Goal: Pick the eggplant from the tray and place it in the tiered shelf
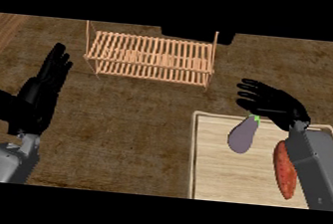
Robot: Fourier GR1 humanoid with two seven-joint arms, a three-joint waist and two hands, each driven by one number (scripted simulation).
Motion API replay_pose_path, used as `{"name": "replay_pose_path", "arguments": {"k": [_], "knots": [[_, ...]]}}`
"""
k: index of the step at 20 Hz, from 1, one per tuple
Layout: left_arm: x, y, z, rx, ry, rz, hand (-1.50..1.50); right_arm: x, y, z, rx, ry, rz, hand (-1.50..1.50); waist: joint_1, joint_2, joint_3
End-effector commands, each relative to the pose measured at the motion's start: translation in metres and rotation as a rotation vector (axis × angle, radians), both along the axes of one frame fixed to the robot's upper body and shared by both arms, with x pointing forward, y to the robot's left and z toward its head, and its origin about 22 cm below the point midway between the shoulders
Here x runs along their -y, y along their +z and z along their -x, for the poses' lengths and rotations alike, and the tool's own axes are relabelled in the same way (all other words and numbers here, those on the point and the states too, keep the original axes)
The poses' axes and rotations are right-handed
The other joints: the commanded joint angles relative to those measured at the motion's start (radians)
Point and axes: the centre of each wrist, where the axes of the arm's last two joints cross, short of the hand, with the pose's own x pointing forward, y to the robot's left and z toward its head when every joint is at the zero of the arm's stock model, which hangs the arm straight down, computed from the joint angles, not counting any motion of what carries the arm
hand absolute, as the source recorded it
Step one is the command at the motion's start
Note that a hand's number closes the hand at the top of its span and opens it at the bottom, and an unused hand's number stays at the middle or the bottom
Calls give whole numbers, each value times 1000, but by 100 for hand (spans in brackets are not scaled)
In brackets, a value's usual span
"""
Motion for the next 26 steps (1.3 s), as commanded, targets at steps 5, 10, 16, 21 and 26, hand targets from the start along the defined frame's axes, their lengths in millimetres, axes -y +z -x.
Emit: {"name": "replay_pose_path", "arguments": {"k": [5, 10, 16, 21, 26], "knots": [[4, -17, 13, -24, 27, 19, 0, 34, 62, -55, -6, 314, -88, -150, -17, -2, 5], [-1, -4, -6, -19, 26, 23, 0, 12, 120, -78, -9, 698, 114, -150, -23, 1, 3], [1, -14, 5, -19, -6, 14, 0, -32, 158, -87, 21, 996, 441, -150, 5, 0, 2], [2, -12, 8, -6, 21, 22, 0, -63, 162, -91, -11, 1157, 617, -150, -14, -6, 3], [-5, -18, 11, -10, 35, 17, 0, -86, 148, -97, -60, 1220, 679, -150, -33, -6, 3]]}}
